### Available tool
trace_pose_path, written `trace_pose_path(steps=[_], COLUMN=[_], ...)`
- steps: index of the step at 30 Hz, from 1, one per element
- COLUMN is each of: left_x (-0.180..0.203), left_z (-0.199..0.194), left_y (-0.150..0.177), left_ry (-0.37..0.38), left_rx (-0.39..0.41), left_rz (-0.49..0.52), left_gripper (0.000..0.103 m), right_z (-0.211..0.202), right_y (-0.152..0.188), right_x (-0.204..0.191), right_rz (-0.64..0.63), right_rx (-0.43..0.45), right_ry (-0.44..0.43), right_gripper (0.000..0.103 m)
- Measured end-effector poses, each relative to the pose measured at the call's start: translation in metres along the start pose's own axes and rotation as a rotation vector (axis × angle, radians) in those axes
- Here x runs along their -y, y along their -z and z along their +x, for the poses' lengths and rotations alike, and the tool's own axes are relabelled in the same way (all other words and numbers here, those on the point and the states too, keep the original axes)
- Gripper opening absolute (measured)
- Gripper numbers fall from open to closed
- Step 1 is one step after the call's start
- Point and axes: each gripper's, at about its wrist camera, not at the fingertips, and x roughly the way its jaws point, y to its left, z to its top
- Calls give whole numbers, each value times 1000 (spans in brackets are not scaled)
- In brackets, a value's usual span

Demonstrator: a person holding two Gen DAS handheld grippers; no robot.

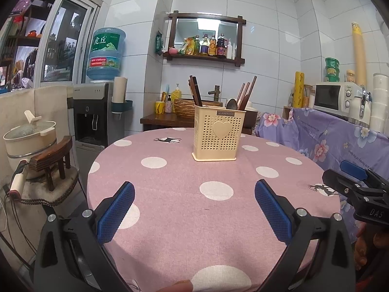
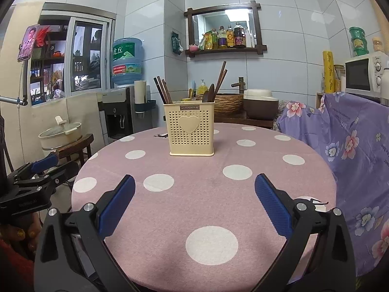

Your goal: Organize utensils

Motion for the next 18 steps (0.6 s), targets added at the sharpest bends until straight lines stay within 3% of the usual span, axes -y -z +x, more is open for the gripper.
trace_pose_path(steps=[18], left_x=[1], left_z=[0], left_y=[1], left_ry=[-1], left_rx=[-14], left_rz=[7], left_gripper=[98], right_z=[2], right_y=[1], right_x=[-3], right_rz=[-2], right_rx=[-13], right_ry=[-9], right_gripper=[97])
